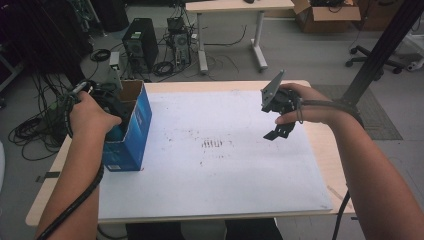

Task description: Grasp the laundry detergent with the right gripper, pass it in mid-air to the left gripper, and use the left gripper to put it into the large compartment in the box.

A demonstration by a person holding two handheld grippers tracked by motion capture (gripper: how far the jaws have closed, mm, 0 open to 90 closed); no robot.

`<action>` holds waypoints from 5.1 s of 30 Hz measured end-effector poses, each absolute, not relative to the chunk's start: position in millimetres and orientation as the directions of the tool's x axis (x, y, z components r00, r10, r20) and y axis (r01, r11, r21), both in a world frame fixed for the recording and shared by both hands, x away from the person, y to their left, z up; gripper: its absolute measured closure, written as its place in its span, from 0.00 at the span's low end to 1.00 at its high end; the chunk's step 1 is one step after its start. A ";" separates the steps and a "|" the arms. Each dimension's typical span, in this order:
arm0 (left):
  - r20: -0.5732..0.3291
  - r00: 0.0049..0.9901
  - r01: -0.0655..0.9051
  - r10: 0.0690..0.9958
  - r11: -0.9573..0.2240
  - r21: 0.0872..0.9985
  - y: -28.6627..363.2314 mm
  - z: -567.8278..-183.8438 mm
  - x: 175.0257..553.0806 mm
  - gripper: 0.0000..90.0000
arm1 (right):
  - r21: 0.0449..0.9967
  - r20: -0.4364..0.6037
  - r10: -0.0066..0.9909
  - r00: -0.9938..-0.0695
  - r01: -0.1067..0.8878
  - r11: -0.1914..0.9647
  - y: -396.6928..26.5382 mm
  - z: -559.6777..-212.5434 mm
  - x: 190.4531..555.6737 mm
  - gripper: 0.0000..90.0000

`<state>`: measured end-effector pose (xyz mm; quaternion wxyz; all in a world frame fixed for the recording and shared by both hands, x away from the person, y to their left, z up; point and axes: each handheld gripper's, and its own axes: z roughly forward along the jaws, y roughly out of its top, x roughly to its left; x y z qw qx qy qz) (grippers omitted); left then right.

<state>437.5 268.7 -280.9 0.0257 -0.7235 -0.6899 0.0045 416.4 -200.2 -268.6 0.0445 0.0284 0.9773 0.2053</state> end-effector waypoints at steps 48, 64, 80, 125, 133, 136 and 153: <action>0.026 0.061 0.998 0.998 -0.061 -0.031 267.1 -286.0 436.7 0.36 | 0.415 -0.068 0.083 -0.994 0.048 0.909 -209.2 -276.8 412.5 0.04; 0.042 0.047 0.999 0.998 -0.047 -0.005 264.9 -270.8 433.4 0.29 | 0.426 -0.070 0.090 -0.993 0.051 0.903 -213.6 -276.9 411.4 0.04; 0.034 0.068 0.996 0.997 -0.070 0.051 261.8 -243.6 425.3 0.18 | 0.434 -0.077 0.083 -0.994 0.041 0.900 -212.2 -274.3 409.6 0.04; 0.067 0.769 0.634 0.635 -0.772 0.043 91.0 -169.0 374.5 0.00 | 0.396 -0.094 0.042 -0.995 0.001 0.918 -209.3 -262.9 391.7 0.04; 0.032 0.902 0.431 0.430 -0.901 -0.045 64.2 -190.4 364.6 0.00 | 0.361 -0.093 0.027 -0.995 -0.008 0.933 -206.9 -259.1 388.0 0.04; -0.001 0.933 0.359 0.360 -0.931 -0.063 61.4 -205.3 362.6 0.00 | 0.332 -0.076 0.015 -0.997 -0.011 0.943 -205.5 -261.3 387.5 0.04; -0.082 0.986 0.145 0.148 -0.989 -0.036 67.3 -219.0 374.9 0.00 | 0.226 -0.020 -0.003 -1.000 -0.008 0.974 -192.2 -258.8 398.2 0.04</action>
